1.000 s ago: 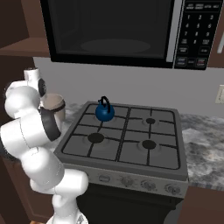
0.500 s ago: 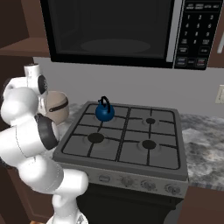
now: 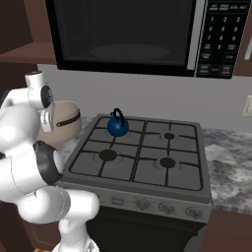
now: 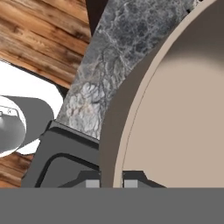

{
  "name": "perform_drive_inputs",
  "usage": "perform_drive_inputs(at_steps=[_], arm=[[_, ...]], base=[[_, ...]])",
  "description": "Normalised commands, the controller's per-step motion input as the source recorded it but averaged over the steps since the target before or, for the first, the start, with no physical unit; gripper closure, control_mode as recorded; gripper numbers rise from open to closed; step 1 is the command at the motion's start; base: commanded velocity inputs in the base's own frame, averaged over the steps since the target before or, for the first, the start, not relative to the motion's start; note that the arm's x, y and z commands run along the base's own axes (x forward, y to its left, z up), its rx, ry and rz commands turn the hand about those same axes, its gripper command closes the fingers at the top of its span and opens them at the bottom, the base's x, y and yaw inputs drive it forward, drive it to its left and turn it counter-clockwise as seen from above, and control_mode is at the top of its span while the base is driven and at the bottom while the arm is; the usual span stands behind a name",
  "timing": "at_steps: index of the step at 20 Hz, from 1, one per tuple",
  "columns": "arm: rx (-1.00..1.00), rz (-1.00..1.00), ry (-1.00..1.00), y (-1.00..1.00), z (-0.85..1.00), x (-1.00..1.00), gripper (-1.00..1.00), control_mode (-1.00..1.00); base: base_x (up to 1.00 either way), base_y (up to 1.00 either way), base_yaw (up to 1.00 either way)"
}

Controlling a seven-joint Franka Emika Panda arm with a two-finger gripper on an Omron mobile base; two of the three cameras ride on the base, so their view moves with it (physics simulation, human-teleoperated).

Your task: Pick the kettle from the cabinet and place it on a stove burner. Then pick the pot from the counter and place it on another stove burner. Finally, turn both burners on.

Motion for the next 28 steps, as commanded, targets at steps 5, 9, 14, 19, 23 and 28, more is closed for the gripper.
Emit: perform_drive_inputs(at_steps=[5,9,14,19,23,28], arm=[[0.00,-0.08,-0.02,-0.28,0.04,-0.22,1.00,-1.00],[0.00,-0.09,0.00,-0.25,0.06,-0.18,1.00,-1.00],[0.00,-0.10,0.00,-0.24,0.02,-0.22,1.00,-1.00],[0.00,-0.11,0.00,-0.19,0.00,-0.19,1.00,-1.00],[0.00,-0.13,0.00,-0.16,0.00,-0.16,1.00,-1.00],[0.00,-0.13,0.00,-0.14,0.00,-0.22,1.00,-1.00]], base=[[0.00,0.00,0.00],[0.00,0.00,0.00],[0.00,0.00,0.00],[0.00,0.00,0.00],[0.00,0.00,0.00],[0.00,0.00,0.00]])
